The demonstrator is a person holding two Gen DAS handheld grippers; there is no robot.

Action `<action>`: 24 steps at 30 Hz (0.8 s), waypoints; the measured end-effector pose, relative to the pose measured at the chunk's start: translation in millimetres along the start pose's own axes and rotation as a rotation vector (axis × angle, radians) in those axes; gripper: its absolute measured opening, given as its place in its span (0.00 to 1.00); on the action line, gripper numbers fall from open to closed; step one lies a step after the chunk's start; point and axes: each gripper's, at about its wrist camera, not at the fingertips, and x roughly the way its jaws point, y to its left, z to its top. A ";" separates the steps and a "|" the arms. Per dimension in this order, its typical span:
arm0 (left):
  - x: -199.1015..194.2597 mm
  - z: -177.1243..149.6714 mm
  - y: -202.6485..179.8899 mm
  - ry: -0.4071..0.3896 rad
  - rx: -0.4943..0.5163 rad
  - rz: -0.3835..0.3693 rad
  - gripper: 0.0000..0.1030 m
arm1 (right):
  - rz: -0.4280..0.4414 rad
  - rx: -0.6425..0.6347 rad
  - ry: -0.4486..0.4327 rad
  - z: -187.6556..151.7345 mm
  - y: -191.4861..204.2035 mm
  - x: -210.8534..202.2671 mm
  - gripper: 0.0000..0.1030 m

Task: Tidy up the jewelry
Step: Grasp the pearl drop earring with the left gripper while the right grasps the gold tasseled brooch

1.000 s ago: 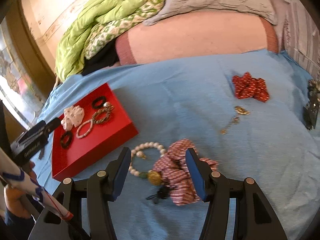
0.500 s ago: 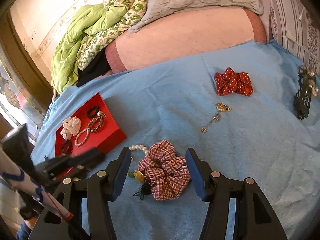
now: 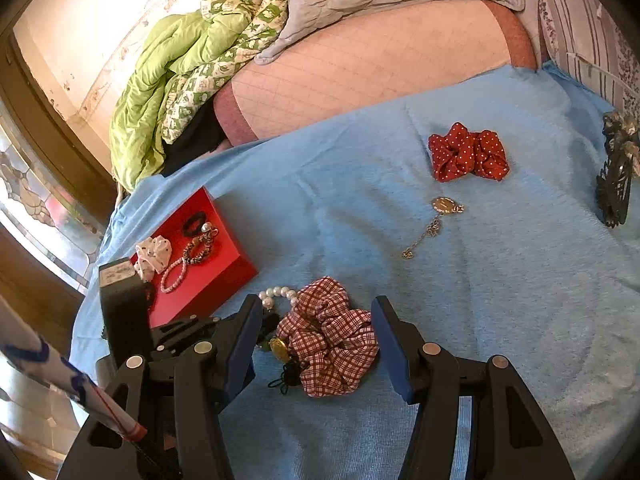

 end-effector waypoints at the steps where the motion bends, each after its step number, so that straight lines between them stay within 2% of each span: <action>1: 0.7 0.6 0.5 0.001 -0.004 -0.002 0.16 | 0.002 0.001 0.000 0.3 -1.0 -0.7 0.59; 14: 6.0 7.7 2.9 0.003 -0.048 0.016 0.15 | 0.003 0.005 0.005 0.2 -5.6 0.5 0.59; 16: 2.7 7.8 4.9 -0.001 -0.067 -0.009 0.15 | -0.003 0.003 0.004 1.2 -6.9 0.5 0.59; 18: -7.8 10.3 6.9 -0.034 -0.085 -0.041 0.15 | -0.016 0.006 0.006 2.3 -10.2 2.5 0.59; 24: -54.3 19.9 18.7 -0.160 -0.115 -0.069 0.15 | -0.029 0.080 0.080 -1.0 -28.9 20.6 0.59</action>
